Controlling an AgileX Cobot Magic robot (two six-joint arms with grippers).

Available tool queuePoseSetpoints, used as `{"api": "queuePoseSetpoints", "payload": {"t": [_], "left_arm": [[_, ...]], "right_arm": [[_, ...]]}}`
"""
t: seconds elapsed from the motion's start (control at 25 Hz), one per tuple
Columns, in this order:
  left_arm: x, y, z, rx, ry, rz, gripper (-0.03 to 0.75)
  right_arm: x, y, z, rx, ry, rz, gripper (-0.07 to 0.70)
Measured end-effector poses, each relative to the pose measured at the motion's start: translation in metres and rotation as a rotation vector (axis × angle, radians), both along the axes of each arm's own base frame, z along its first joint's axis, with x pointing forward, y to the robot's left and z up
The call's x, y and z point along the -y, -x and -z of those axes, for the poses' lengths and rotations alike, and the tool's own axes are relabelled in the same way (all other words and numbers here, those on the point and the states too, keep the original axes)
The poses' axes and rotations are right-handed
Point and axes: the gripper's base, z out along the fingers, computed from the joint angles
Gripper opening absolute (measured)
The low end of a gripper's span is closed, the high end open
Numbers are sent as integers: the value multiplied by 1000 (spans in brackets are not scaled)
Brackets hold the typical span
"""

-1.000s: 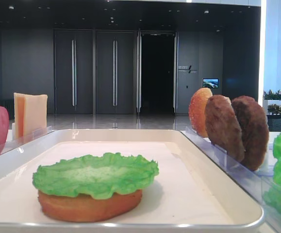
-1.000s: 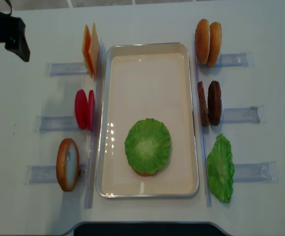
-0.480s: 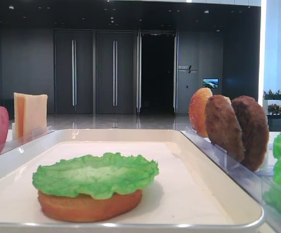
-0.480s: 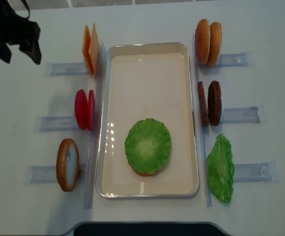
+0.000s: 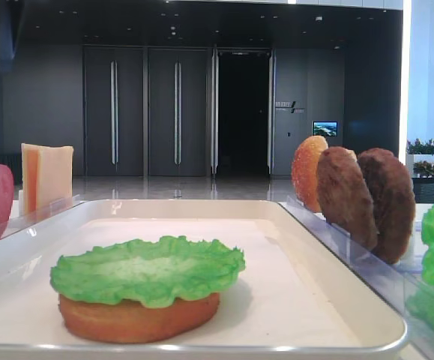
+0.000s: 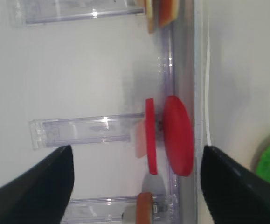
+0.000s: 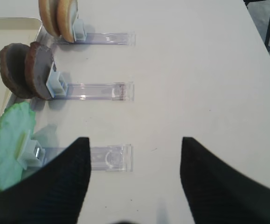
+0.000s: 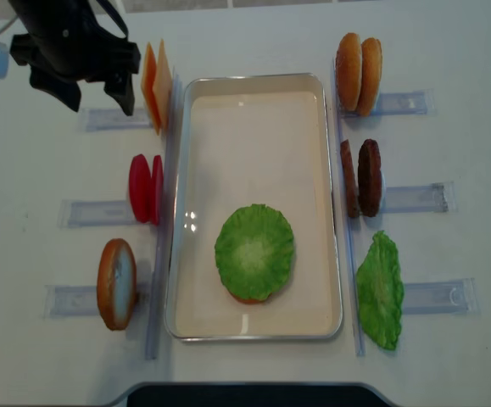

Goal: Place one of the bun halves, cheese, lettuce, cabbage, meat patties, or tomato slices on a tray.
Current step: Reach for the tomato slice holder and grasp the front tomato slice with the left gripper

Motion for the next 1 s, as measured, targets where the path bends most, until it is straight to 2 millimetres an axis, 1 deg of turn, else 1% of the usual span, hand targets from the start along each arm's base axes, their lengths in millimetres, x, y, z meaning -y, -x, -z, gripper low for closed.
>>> {"api": "queuePoseSetpoints", "payload": {"t": [0.12, 0.24, 0.36, 0.68, 1.0], "left_arm": [[19, 6, 0, 4, 12, -1, 643], [30, 9, 0, 5, 24, -13, 643], [34, 10, 3, -8, 45, -30, 643], [42, 5, 20, -75, 77, -46, 643], [57, 1, 47, -157, 60, -25, 643]], "right_arm": [[0, 0, 0, 0, 0, 0, 432], [0, 0, 0, 0, 0, 0, 432], [0, 0, 0, 0, 0, 0, 432], [0, 0, 0, 0, 0, 0, 432], [0, 0, 0, 0, -1, -1, 432]]}}
